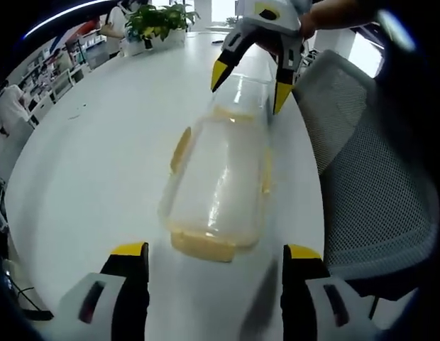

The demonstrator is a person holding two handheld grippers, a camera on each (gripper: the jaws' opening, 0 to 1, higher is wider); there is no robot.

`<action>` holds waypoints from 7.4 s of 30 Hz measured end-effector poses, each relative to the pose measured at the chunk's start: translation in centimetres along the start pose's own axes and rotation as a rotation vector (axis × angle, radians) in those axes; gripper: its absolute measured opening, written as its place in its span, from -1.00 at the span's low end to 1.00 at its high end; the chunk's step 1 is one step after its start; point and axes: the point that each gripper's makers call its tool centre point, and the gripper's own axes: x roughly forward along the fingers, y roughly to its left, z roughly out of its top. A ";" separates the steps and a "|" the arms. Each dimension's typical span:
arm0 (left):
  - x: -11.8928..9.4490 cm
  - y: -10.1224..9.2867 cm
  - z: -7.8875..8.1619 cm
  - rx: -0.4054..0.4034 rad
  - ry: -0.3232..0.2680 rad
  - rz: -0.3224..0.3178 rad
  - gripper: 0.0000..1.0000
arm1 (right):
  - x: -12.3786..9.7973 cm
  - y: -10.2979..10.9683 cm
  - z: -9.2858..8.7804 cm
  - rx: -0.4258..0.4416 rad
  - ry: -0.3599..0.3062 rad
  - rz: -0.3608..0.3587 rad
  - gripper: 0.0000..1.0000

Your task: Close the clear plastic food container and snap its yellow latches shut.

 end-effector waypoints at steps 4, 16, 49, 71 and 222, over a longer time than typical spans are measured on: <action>0.2 0.1 -0.2 0.005 0.015 -0.009 0.41 | 0.4 -0.1 0.1 -0.008 0.009 0.003 0.17; 0.8 0.4 -0.6 0.029 0.063 -0.030 0.26 | 1.0 0.0 -0.8 -0.039 0.068 0.029 0.13; 1.9 0.8 -0.3 0.113 0.141 -0.047 0.03 | 2.8 -0.3 -2.1 -0.109 0.193 0.086 -0.08; 1.9 0.8 -0.1 0.134 0.144 -0.038 -0.32 | 2.7 -0.6 -2.3 -0.136 0.245 0.079 -0.27; 4.2 -4.0 18.3 0.028 0.053 0.006 -0.34 | -12.8 -6.2 -12.1 -0.228 0.222 0.136 -0.30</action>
